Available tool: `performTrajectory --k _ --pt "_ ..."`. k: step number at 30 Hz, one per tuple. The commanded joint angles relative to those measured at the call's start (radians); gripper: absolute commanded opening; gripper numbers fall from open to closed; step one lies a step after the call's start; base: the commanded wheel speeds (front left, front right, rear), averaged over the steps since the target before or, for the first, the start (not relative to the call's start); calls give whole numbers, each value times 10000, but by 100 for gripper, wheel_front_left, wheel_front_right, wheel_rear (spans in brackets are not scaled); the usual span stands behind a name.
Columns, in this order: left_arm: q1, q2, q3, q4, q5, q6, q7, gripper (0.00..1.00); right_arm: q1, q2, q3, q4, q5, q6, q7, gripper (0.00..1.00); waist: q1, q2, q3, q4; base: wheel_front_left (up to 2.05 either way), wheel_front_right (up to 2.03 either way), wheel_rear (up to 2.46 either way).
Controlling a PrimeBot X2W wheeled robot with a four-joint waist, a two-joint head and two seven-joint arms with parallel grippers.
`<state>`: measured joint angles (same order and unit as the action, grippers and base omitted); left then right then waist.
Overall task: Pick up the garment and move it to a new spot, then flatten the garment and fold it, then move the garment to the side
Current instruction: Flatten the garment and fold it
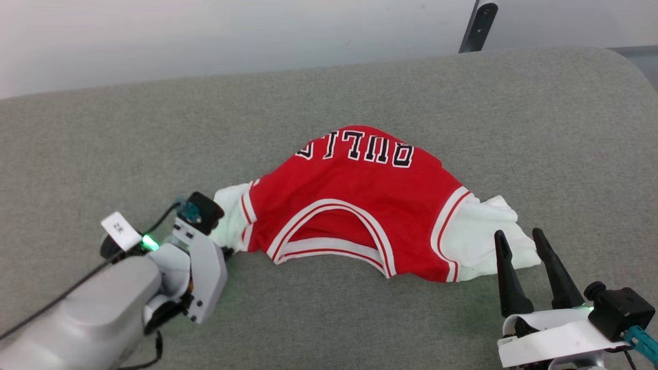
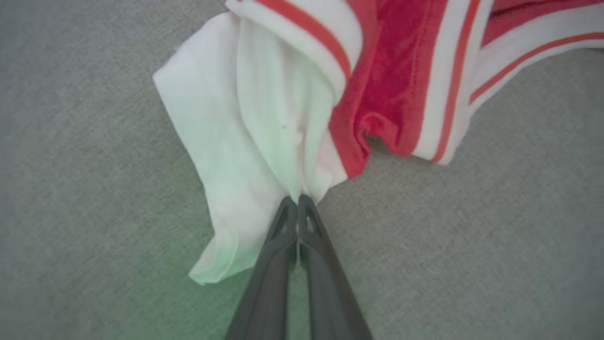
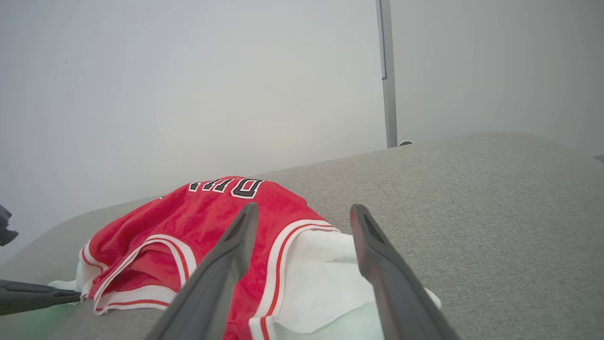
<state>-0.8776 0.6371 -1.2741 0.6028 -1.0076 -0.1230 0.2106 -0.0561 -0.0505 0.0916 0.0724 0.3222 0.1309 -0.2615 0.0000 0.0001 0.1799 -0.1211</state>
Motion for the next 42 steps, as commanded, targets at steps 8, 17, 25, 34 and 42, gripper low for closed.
performTrajectory --k 8,17,25,34,42 --pt "81 159 616 -393 -767 183 -250 91 -43 6 -54 -49 -127 -3 -53 100 0 -1 19 194 0 0 0" --pt "-782 1432 1740 -1534 -1930 479 508 100 -47 6 8 -65 0 -2 -53 100 0 -1 186 13 0 0 0" --pt "-1268 941 1823 106 -2021 600 819 100 -280 -1 184 -83 43 -3 -53 100 0 -1 536 -254 0 0 0" --pt "-1525 -89 1315 1464 -1833 5 877 100 -292 7 79 -74 -37 -3 -53 100 0 -1 622 -320 0 0 0" --pt "-1704 -436 910 2056 -1690 -80 622 97 -405 4 191 -114 -13 -3 -53 100 0 -1 708 -310 0 0 0"
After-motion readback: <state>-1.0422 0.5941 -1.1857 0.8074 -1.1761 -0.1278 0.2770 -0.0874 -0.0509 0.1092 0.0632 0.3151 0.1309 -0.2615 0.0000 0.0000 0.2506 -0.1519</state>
